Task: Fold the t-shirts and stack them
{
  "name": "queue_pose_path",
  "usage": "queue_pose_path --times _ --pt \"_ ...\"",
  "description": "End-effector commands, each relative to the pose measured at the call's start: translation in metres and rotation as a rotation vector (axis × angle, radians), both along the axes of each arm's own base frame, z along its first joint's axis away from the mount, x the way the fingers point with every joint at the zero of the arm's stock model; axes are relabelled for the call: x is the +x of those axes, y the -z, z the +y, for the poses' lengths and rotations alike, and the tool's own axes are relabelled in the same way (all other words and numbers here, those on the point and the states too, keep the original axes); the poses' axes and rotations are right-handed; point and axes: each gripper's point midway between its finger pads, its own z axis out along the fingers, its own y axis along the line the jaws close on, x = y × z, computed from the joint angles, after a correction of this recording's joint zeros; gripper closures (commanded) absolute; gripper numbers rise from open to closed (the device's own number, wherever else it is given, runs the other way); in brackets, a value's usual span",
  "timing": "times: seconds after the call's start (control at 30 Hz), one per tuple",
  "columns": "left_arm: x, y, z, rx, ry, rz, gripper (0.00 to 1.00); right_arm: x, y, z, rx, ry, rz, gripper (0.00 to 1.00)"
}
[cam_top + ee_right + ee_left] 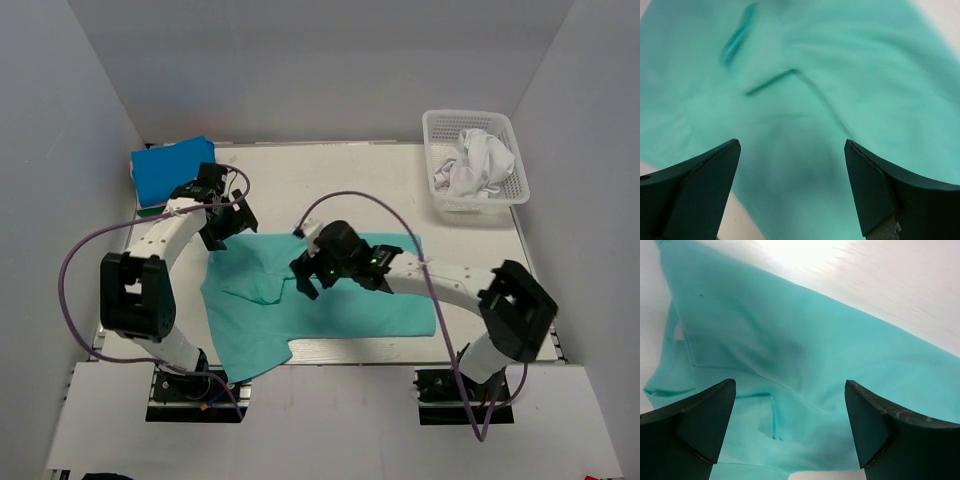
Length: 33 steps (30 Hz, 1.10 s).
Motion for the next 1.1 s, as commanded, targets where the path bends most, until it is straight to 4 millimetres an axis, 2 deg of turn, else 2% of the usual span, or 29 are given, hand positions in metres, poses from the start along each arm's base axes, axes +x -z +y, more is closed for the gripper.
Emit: queue_pose_path --times 0.0,0.07,0.1,0.17,0.2,0.23,0.3,0.37,0.47,0.53,0.7,0.77,0.87,1.0,1.07 --pt "-0.001 -0.037 -0.023 -0.04 0.071 -0.091 0.0 0.043 -0.013 -0.053 0.019 0.385 -0.017 0.1" --pt "-0.003 -0.035 -0.04 -0.088 0.092 -0.077 0.0 0.058 -0.007 -0.091 -0.031 0.529 0.005 0.1" --pt "-0.006 -0.029 -0.057 -0.116 0.138 -0.059 0.0 0.058 0.002 -0.102 -0.05 0.58 0.033 0.1" --pt "-0.008 -0.026 -0.072 -0.129 0.17 -0.049 0.0 0.062 0.01 -0.132 -0.094 0.673 0.077 0.1" --pt "-0.013 -0.022 -0.084 -0.128 0.202 -0.036 0.0 0.056 0.02 -0.143 -0.111 0.717 0.121 0.1" --pt "-0.016 -0.017 -0.084 -0.101 0.206 -0.023 0.0 0.06 0.022 -0.159 -0.108 0.773 0.132 0.1" --pt "-0.025 -0.01 -0.091 -0.07 0.234 0.005 0.0 0.056 0.034 -0.175 -0.13 0.83 0.168 0.1" --pt "-0.034 -0.002 -0.088 -0.02 0.223 0.044 0.0 0.06 0.041 -0.195 -0.137 0.927 0.203 0.1" --pt "-0.049 0.01 -0.089 0.03 0.238 0.099 0.0 0.061 0.051 -0.213 -0.156 0.998 0.257 0.1" --pt "-0.06 0.016 -0.088 0.046 0.228 0.139 0.0 0.058 0.059 -0.218 -0.163 1.005 0.301 0.1" --pt "-0.091 0.042 -0.071 0.146 0.17 0.228 0.0 0.049 0.074 -0.233 -0.174 1.011 0.351 0.1" --pt "-0.093 0.05 -0.072 0.145 0.139 0.221 0.0 0.051 0.077 -0.233 -0.153 0.999 0.359 0.1" --pt "-0.083 0.048 -0.086 0.124 0.124 0.176 0.0 0.047 0.088 -0.238 -0.168 0.999 0.394 0.1" --pt "-0.088 0.051 -0.09 0.138 0.125 0.192 0.0 0.038 0.101 -0.243 -0.176 0.991 0.426 0.1" --pt "-0.098 0.051 -0.085 0.16 0.12 0.215 0.0 0.038 0.103 -0.247 -0.175 1.001 0.431 0.1"
